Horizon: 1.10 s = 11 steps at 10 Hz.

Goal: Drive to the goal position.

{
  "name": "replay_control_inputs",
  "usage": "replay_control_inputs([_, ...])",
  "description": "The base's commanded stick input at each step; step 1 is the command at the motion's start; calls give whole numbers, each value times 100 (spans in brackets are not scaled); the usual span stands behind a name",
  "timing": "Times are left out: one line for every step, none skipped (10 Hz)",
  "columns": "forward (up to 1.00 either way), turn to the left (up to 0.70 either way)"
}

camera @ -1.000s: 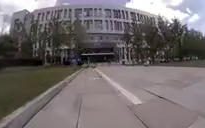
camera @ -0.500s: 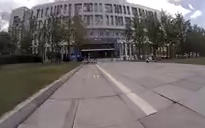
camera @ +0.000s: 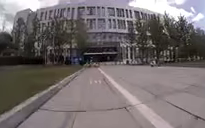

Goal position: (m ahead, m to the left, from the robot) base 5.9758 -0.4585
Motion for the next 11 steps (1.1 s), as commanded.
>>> replay_control_inputs([70,0])
replay_control_inputs([70,0])
replay_control_inputs([70,0])
replay_control_inputs([70,0])
replay_control_inputs([70,0])
replay_control_inputs([70,0])
replay_control_inputs([70,0])
replay_control_inputs([70,0])
replay_control_inputs([70,0])
replay_control_inputs([70,0])
replay_control_inputs([70,0])
